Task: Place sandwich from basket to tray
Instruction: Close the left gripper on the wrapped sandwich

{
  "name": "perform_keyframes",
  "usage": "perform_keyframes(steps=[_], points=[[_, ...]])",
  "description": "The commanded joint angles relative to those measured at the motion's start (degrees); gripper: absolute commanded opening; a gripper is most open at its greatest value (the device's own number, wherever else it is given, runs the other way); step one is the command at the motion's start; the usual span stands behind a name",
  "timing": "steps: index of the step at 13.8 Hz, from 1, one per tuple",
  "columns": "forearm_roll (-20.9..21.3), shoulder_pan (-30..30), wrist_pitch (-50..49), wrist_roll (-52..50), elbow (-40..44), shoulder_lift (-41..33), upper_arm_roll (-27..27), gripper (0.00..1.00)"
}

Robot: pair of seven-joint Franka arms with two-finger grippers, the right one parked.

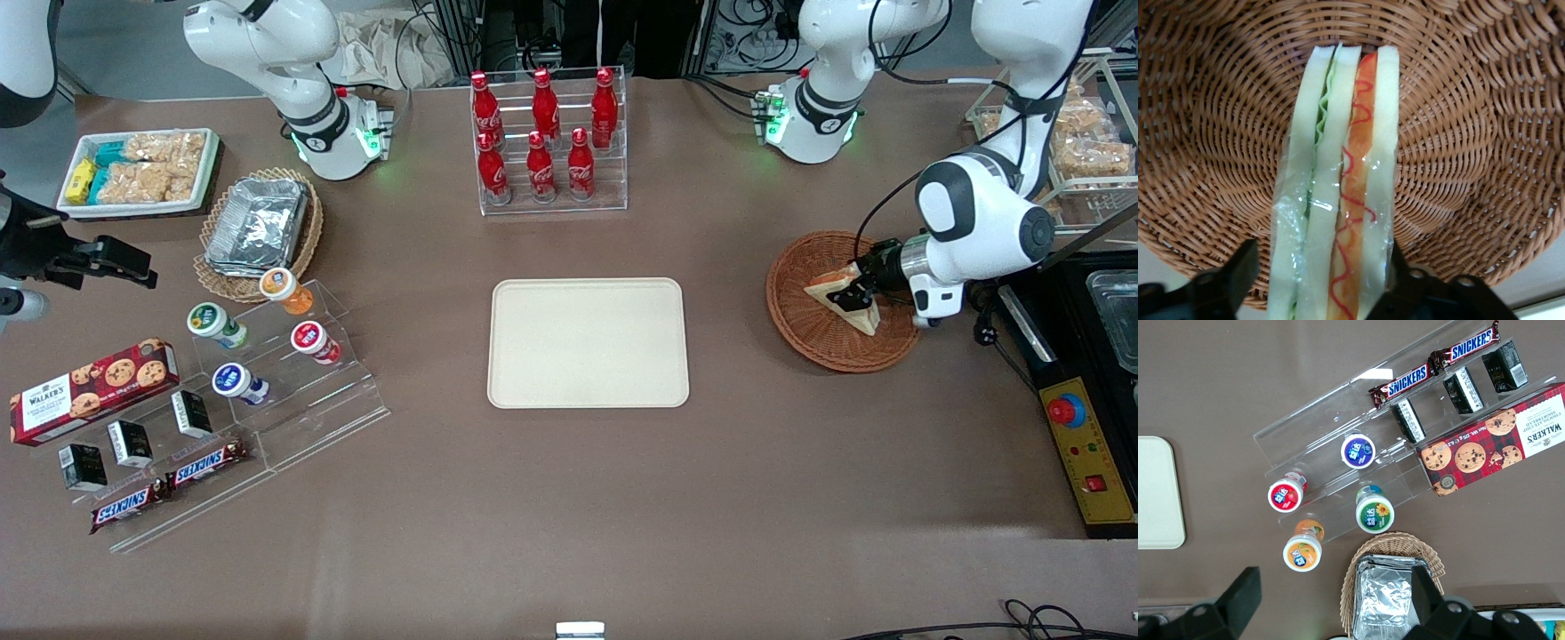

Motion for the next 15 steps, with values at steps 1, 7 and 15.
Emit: perform_keyframes(steps=[1,7,15], points=[[-0.65,-0.32,0.55,-2.86,0.53,0.16,-0.12,0.56],[-0.48,-0.32,-0.5,-3.67,1.06,-1.94,-0.12,0.31],[4.26,-0.32,-11.12,-3.58,5.44,-10.12,-0.03,0.32]])
